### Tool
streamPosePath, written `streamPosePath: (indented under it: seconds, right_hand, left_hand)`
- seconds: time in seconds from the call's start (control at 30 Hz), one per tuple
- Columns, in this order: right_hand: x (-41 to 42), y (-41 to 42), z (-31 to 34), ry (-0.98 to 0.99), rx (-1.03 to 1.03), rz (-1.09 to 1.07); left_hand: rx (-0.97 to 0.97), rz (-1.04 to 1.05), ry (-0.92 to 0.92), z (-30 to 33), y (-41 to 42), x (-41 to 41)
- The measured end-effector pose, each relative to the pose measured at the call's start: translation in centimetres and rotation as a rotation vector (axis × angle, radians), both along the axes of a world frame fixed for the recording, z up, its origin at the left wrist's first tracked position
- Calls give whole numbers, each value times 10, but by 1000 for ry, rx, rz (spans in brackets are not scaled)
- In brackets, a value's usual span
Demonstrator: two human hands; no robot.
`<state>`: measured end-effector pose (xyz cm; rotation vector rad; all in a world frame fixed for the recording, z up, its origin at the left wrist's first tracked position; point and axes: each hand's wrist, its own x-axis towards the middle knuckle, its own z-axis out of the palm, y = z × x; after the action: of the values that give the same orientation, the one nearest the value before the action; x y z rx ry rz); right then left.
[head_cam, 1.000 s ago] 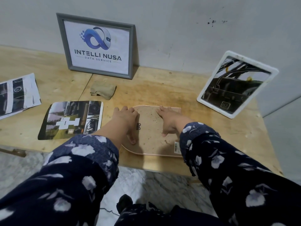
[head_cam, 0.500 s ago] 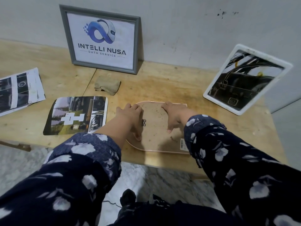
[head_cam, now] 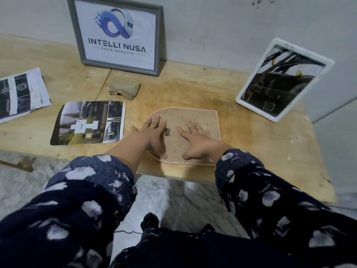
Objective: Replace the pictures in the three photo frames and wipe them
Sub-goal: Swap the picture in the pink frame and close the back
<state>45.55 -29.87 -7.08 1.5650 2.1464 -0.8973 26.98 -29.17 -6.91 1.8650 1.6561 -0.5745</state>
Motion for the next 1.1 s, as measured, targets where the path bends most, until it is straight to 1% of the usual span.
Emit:
streamPosePath:
  seconds: [0.1,0.2,0.33,0.43,0.53,0.6,0.8,0.97,1.0,1.03,1.07,1.1]
  right_hand:
    - [4,3,-3,0,3,26]
    - [5,4,-5,32,5,7]
    - [-8,-8,1,37,110,-31]
    - [-18,-34,-1,155,284,0]
    - [-19,-64,-23,335,619,30]
    - [-15,-75,-36,389,747,44]
    - [-7,-79,-37,358,722,131]
    - [-7,-80,-35,302,703,199]
    - [-8,-81,-35,290,692,202]
    - [-9,-83,-37,279,669,201]
    - [-10,-82,-36,280,640,192]
    - [-11,-82,-36,294,625,157]
  left_hand:
    - [42,-7,5,-2,-4,-1]
    - [63,-11,19,-2,-6,0]
    - [95,1,-12,-1,-7,-5]
    - [104,-8,-5,0,-6,-7]
    - [115,-17,-4,0,-6,-7]
    - [128,-16,-8,-2,-6,-8]
    - [131,-31,-25,-4,-6,-11]
    - [197,-52,-47,-6,-10,-17]
    - [225,-41,-84,-8,-11,-18]
    - [270,8,-165,-10,-13,-19]
    - [347,122,-306,-10,-13,-21]
    - [430,294,-477,-11,-13,-23]
